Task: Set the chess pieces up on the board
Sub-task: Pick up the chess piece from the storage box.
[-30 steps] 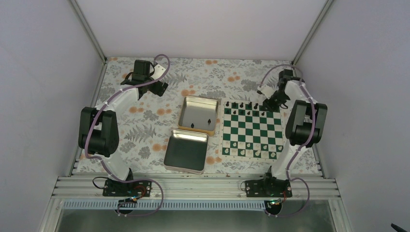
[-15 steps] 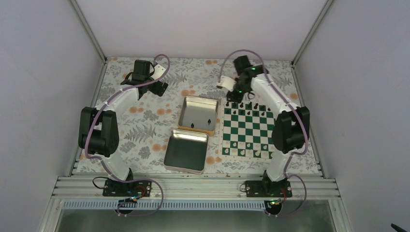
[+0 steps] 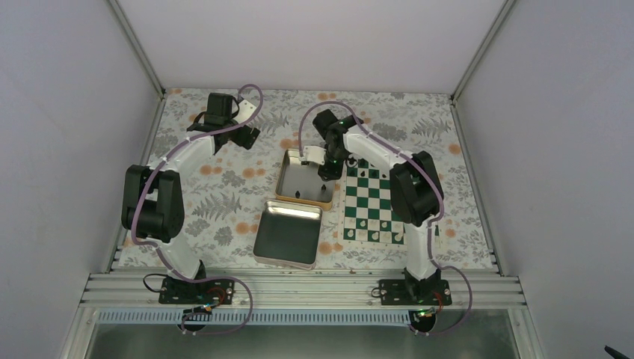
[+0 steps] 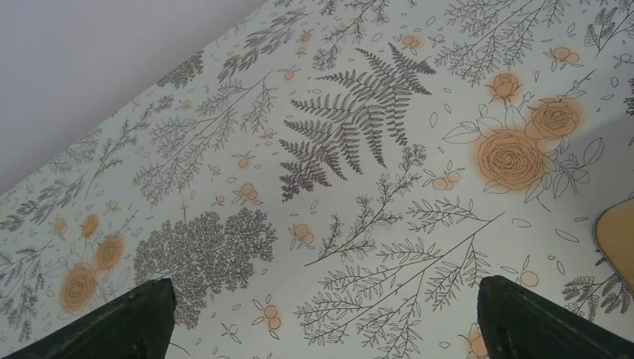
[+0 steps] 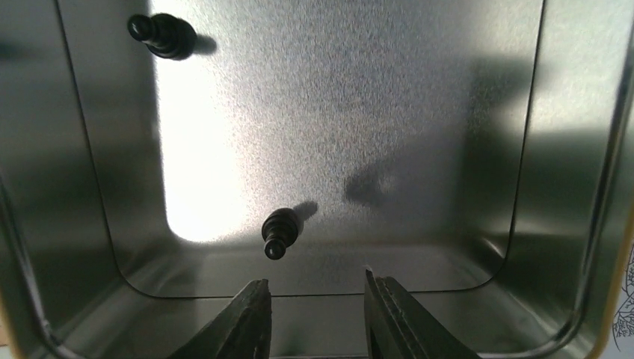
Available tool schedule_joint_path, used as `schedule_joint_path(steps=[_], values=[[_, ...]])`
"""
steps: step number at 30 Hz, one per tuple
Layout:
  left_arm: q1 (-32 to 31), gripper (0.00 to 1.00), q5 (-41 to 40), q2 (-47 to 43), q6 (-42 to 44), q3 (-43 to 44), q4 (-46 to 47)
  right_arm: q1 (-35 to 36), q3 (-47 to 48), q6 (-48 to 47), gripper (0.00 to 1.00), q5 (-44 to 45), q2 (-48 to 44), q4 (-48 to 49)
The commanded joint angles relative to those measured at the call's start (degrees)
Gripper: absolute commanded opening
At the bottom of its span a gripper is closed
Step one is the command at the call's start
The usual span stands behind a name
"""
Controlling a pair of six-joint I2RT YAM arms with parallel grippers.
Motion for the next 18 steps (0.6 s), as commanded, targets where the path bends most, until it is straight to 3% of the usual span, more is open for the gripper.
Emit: schedule_joint_path(steps=[1, 18], values=[[-0.07, 1.0, 0.03, 0.65, 0.08, 0.55, 1.23, 1.02, 0.72, 0.58, 0.34, 2.29, 1.12, -0.31], [0.01, 1.0, 0.05, 0.83, 0.17, 0.17, 1.51, 2.6, -1.7, 0.76, 0.35, 0.29, 2.85, -0.94]])
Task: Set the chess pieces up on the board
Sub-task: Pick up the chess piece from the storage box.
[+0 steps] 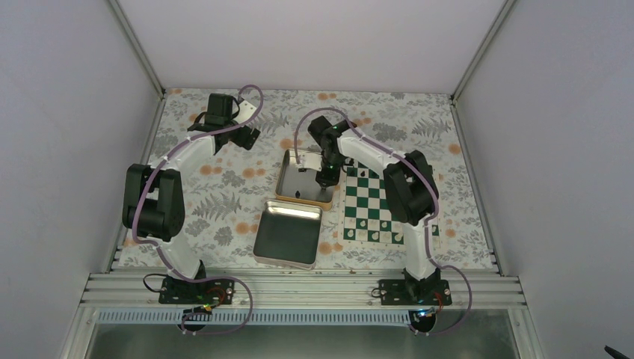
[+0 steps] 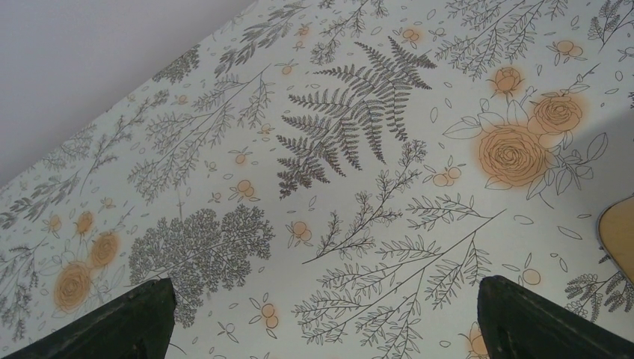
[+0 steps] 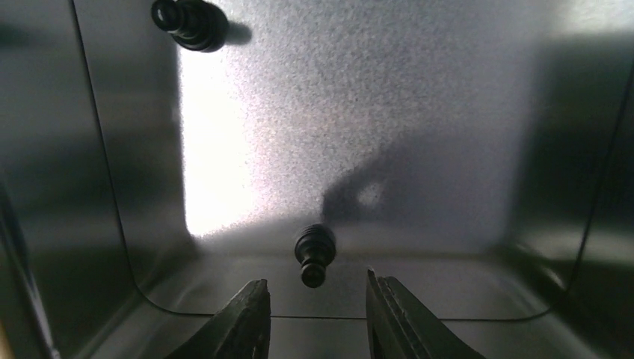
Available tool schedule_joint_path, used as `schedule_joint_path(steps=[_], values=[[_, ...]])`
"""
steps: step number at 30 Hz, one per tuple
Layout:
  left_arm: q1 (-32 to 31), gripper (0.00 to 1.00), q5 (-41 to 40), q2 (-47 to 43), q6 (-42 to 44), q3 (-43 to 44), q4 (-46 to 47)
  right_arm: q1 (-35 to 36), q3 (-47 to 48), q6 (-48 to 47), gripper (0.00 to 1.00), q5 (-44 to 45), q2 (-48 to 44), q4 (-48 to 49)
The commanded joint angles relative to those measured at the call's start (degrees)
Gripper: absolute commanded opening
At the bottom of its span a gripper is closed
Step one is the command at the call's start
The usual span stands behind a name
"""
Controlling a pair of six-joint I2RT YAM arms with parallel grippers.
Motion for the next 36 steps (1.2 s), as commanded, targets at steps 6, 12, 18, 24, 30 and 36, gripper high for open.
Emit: schedule_joint_path(steps=[6, 12, 18, 24, 30, 36], values=[[0.13, 1.0, 0.18, -0.03, 0.18, -0.18, 1.63, 0.81, -1.44, 0.54, 0.35, -0.23, 1.63, -0.02], [0.32, 1.0, 0.32, -0.03, 0.17, -0.31, 1.79, 0.81, -1.78, 0.35, 0.35, 0.37, 2.72, 1.06], [0.33, 1.0, 0.59, 0.14, 0.18, -0.3, 1.84, 0.77, -1.71, 0.09, 0.3, 0.64, 3.61, 2.34], [0.42, 1.0, 0.85, -0.08, 0.17, -0.4, 1.87, 0.75, -1.89, 0.1, 0.13, 1.66, 3.59, 3.67], [0.42, 1.0, 0.96, -0.06, 0.18, -0.2, 1.77, 0.34, -1.01, -0.01, 0.05, 1.38, 0.99, 3.02], [0.46, 1.0, 1.06, -0.24, 0.01, 0.41, 1.41, -1.68, 2.41, 0.22, 0.04, 0.66, -3.88, 0.33]])
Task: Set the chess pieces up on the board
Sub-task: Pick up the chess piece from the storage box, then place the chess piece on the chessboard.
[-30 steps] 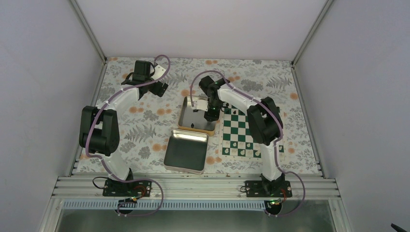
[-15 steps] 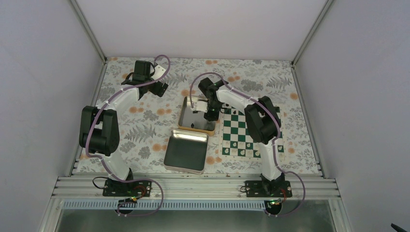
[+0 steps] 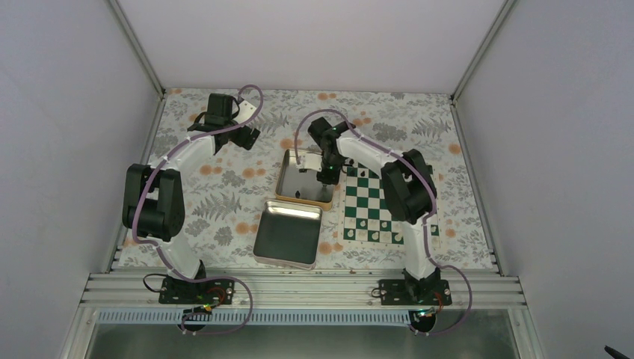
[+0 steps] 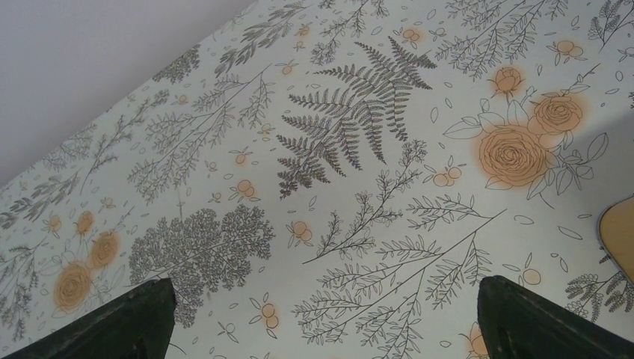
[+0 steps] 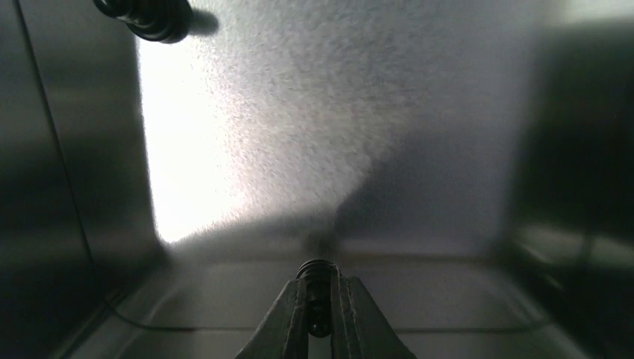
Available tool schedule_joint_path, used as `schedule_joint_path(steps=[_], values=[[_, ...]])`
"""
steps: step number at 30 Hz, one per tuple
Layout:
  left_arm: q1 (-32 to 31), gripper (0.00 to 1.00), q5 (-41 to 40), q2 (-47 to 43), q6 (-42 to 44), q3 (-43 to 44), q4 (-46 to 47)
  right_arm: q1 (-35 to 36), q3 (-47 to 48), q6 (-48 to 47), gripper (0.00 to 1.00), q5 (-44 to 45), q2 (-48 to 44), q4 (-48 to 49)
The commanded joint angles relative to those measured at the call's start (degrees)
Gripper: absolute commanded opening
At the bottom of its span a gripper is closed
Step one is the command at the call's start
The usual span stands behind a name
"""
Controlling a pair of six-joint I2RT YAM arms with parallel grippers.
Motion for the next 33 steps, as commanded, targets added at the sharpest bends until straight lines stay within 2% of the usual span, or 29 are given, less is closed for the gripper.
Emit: schedule_joint_path(steps=[1, 5, 10, 19, 26, 33], values=[[0.23, 1.0, 0.95, -0.21, -0.06, 0.57, 1.29, -1.83, 4.49, 0.16, 0.04, -0.63, -6.69, -2.36], [0.22, 1.0, 0.82, -0.3, -0.15, 0.92, 1.08, -4.96, 6.01, 0.5, 0.04, -0.03, -11.69, -3.44], [-0.27, 1.0, 0.82, 0.22, -0.26, 1.55, 0.64, -14.96, 3.9, 0.22, 0.05, 0.22, -15.98, -3.99], [-1.65, 1.0, 0.66, 1.35, -0.26, 2.34, 0.45, -35.4, -12.31, -2.26, 0.06, -2.57, -23.89, 1.07], [-2.25, 1.0, 0.41, 1.76, -0.26, 2.61, 0.28, -42.43, -21.31, -2.85, 0.07, -3.6, -22.5, 7.21], [-2.25, 1.0, 0.1, 1.97, -0.29, 2.67, 0.11, -46.97, -21.22, -3.61, 0.07, -3.25, -17.21, 10.76]])
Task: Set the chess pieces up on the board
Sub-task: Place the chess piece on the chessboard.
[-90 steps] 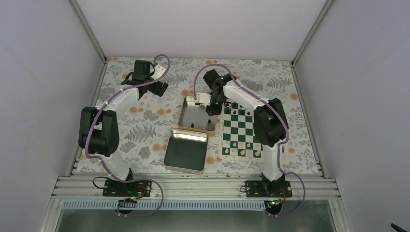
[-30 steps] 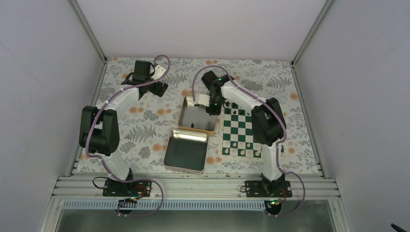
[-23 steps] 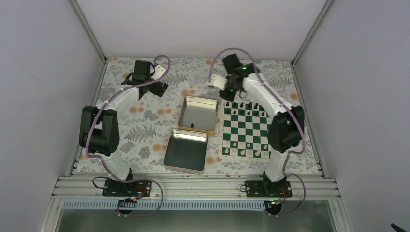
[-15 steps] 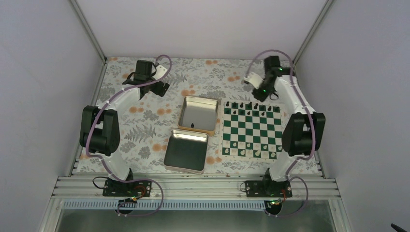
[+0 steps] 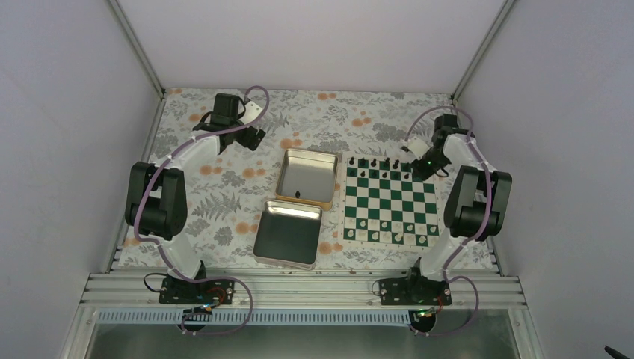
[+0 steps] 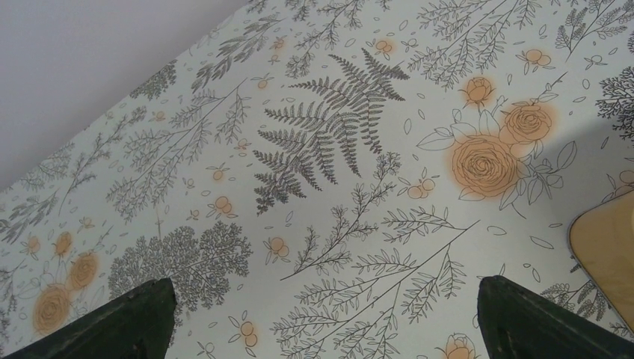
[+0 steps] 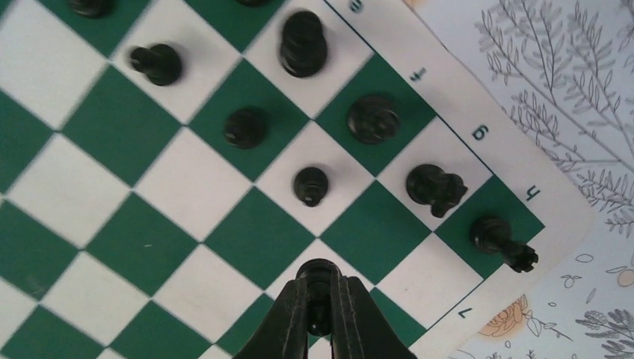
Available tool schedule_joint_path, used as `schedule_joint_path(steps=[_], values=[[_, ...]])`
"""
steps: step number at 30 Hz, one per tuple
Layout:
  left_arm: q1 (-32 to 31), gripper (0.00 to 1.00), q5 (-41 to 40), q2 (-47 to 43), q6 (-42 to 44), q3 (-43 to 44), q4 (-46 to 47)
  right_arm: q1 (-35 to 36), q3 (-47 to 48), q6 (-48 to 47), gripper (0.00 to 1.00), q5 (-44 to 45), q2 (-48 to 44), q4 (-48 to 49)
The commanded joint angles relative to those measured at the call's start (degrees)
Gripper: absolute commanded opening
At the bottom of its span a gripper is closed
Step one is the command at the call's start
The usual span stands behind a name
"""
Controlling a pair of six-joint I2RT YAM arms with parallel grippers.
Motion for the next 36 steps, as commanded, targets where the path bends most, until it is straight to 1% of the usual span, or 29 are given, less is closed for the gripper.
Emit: schedule_joint_path(steps=[1, 8, 15, 33, 36], values=[[-0.14, 1.0, 0.09, 1.01, -0.24, 1.82, 0.25, -3.26, 0.42, -1.2, 0.07, -0.77, 4.36, 3.78], [-0.25, 1.0, -0.37, 1.34, -0.28, 2.07, 0.11, -5.67, 1.82, -1.93, 0.07, -1.32, 8.57, 5.06], [-0.23, 1.0, -0.65, 1.83, -0.16, 2.07, 0.09, -6.17, 3.2, -2.09, 0.07, -2.18, 10.71, 5.21], [-0.19, 1.0, -0.76, 1.96, 0.09, 1.63, 0.3, -6.12, 5.1, -2.4, 0.08, -4.41, 12.47, 2.71], [-0.19, 1.0, -0.67, 1.85, 0.2, 1.63, 0.33, -6.03, 5.28, -2.45, 0.11, -4.36, 12.79, 2.34]])
